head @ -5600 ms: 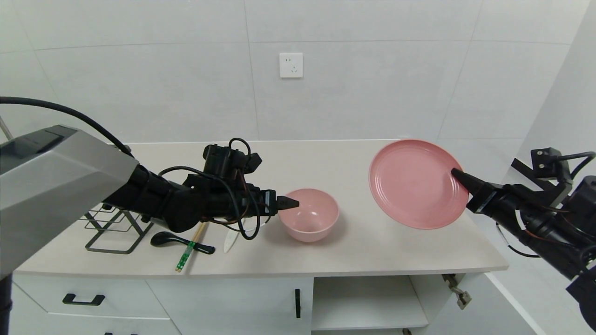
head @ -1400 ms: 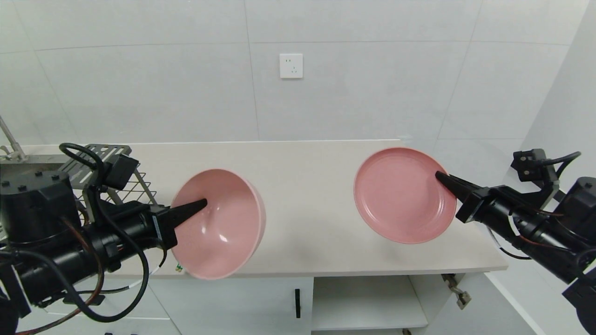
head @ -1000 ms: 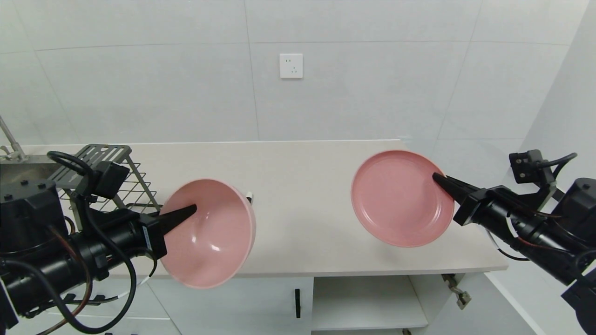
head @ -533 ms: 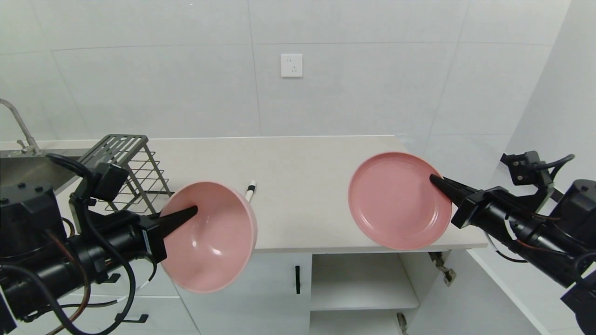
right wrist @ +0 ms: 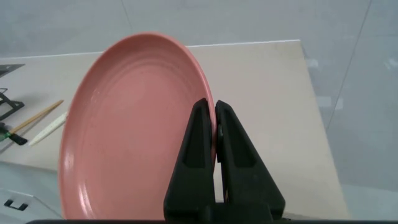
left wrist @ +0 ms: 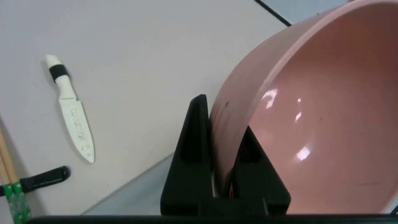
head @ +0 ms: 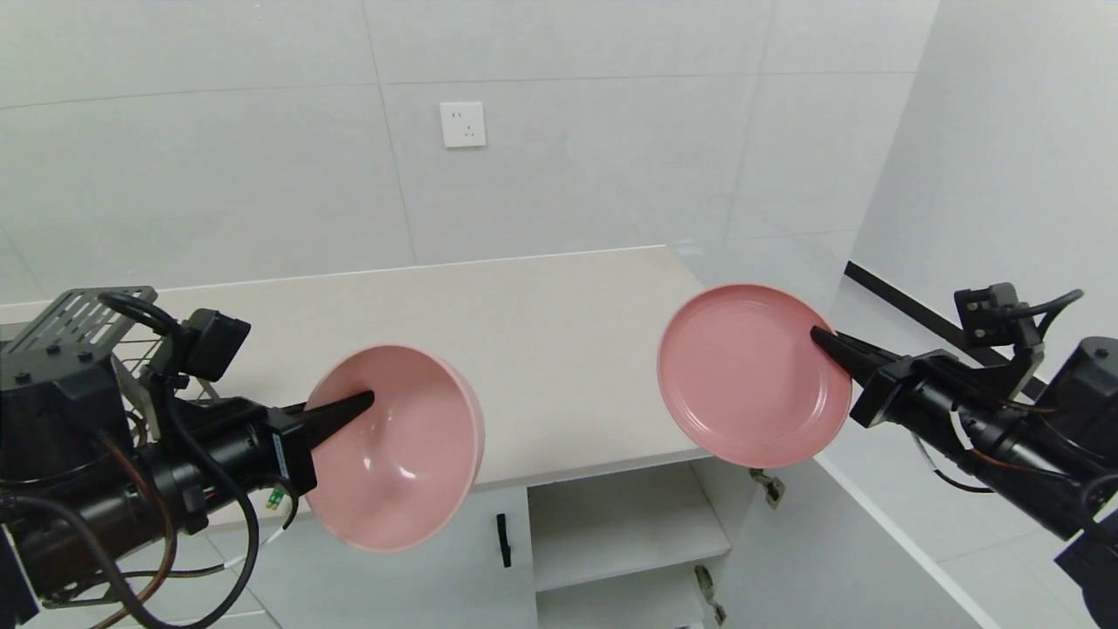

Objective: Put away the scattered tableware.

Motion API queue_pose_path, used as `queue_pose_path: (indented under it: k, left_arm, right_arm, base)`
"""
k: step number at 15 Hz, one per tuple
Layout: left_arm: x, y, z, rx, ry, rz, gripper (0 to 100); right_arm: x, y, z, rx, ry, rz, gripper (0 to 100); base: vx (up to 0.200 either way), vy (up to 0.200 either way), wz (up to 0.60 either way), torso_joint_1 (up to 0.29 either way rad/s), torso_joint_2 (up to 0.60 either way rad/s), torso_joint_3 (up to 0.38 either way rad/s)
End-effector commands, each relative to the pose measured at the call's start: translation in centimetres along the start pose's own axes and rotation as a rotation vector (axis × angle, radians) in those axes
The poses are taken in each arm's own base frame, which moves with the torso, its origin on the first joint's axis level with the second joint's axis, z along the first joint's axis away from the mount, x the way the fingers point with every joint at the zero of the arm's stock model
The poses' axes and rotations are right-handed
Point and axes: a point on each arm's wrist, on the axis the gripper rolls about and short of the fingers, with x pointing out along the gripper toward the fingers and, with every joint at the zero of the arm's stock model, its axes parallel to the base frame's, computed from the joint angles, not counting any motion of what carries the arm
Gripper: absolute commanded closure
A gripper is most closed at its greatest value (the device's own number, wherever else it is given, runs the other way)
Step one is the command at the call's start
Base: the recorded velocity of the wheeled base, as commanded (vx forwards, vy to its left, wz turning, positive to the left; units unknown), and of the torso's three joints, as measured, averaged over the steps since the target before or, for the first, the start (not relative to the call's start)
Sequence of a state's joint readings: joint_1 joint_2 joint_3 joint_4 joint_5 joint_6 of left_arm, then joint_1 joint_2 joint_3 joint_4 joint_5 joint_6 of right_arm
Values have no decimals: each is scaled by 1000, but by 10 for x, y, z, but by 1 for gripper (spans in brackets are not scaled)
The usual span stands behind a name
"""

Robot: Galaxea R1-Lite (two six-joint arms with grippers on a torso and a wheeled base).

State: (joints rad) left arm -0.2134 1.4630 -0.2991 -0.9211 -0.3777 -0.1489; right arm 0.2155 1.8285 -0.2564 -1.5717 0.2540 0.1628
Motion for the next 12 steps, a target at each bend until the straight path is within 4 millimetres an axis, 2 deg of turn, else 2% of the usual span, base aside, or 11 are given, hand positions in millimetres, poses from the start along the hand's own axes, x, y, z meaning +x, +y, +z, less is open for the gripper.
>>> queue_pose_path:
  k: [1,3,6,10,12]
  left_arm:
    - [1,0,0,-1,2,1,100]
    - [1,0,0,1,2,1,100]
    - [1,1,-2,7,1,1,100]
    - [4,4,-7,20,-25,1,100]
    - [6,5,-9,32,-24,0,100]
  right_arm:
    - [0,0,-1,0,3,1,100]
    - [0,0,0,0,1,1,100]
    - [0,0,0,0,1,0,100]
    - [0,0,0,0,1,1,100]
    - [-1,0,-2,1,12,-1,100]
  base:
    - [0,0,0,0,0,0]
    - [0,0,0,0,0,0]
    - [-200,0,0,9,2,4]
    - [0,0,0,0,0,0]
    - [0,0,0,-107,261,107]
